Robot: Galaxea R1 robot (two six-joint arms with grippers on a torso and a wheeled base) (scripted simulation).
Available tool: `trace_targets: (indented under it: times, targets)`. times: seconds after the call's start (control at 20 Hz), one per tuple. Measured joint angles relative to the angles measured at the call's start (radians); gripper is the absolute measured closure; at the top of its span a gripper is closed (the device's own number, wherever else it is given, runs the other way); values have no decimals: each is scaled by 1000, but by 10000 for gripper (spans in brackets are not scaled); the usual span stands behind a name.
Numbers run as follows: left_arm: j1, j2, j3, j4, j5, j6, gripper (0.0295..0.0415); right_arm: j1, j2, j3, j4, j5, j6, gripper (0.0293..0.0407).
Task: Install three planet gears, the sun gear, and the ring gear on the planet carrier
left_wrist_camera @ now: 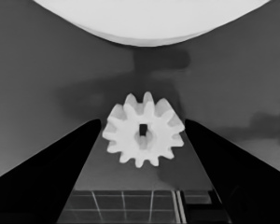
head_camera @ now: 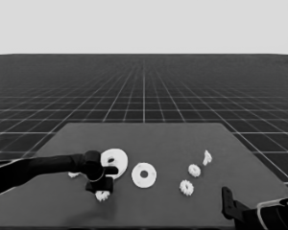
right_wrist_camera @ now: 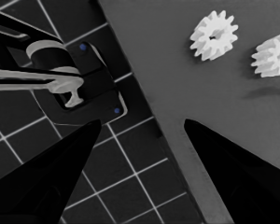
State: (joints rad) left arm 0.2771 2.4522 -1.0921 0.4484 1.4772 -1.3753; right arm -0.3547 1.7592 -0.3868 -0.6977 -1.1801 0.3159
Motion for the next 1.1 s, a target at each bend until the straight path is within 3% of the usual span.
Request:
trace_targets:
  times: [0.1,0.5,0.6,0.7,1.0,1.1]
  targets:
    - [1,0,-1,1,0,0,397,0,0,0,0,0,0,315]
    - [0,0,-1,1,-1,0,398,0,0,0,0,0,0,315]
    - [-144,-33,111,-140,56,-61,398,0,0,0,0,0,0,315]
    - [-208,-39,133,-200,66,-75,398,0,0,0,0,0,0,315]
    - [-239,-40,139,-232,69,-79,398,0,0,0,0,0,0,315]
    - [-259,290,-77,-249,100,-209,398,0,0,0,0,0,0,315]
